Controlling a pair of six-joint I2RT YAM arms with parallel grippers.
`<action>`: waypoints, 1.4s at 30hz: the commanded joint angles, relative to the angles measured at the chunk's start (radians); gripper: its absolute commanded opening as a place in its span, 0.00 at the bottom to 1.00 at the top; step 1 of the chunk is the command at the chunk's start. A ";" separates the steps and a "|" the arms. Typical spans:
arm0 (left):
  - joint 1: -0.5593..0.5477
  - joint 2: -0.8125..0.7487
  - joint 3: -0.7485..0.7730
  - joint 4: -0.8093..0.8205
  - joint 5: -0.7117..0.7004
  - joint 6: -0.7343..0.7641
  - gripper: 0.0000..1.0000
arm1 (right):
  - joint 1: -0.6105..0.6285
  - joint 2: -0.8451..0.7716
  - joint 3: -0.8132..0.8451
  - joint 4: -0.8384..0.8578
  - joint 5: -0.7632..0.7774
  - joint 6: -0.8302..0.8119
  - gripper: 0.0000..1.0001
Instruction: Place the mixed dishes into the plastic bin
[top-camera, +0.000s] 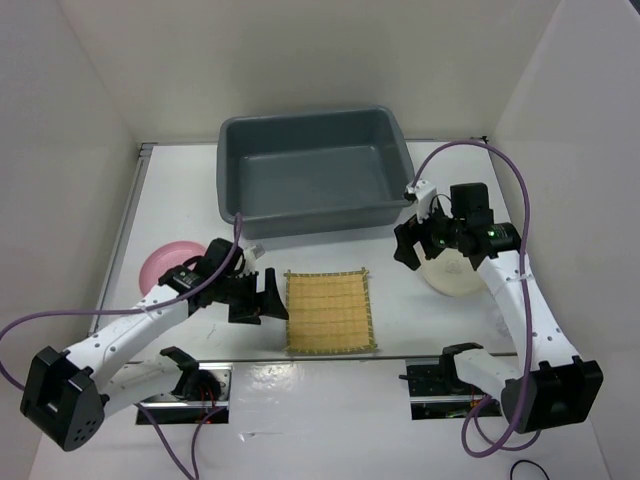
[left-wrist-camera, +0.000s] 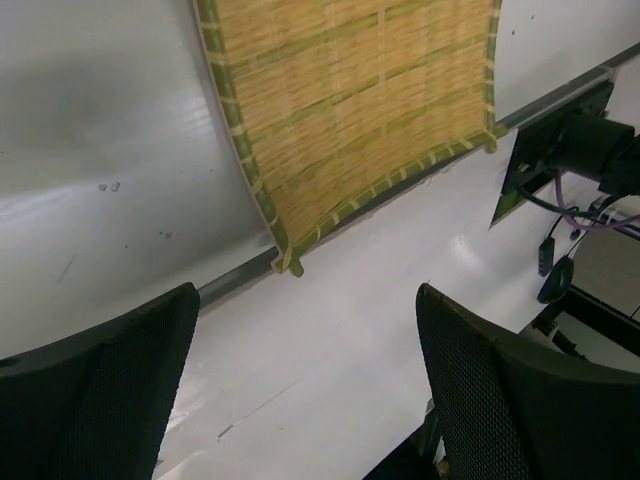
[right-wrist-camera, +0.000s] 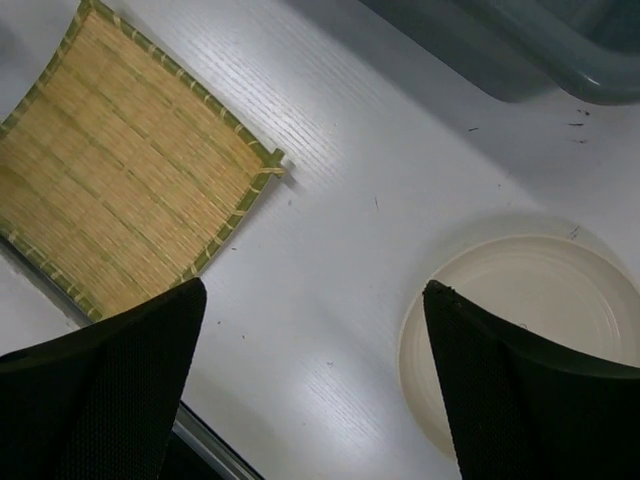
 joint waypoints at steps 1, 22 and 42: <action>-0.027 -0.053 -0.052 0.129 -0.021 -0.103 0.96 | 0.005 0.017 0.003 -0.028 -0.075 -0.043 0.94; -0.037 -0.029 -0.245 0.363 -0.123 -0.297 0.99 | 0.270 0.421 0.066 -0.004 -0.147 -0.077 0.00; -0.055 0.345 -0.103 0.489 -0.098 -0.235 0.99 | 0.424 0.655 0.018 0.190 0.206 0.045 0.00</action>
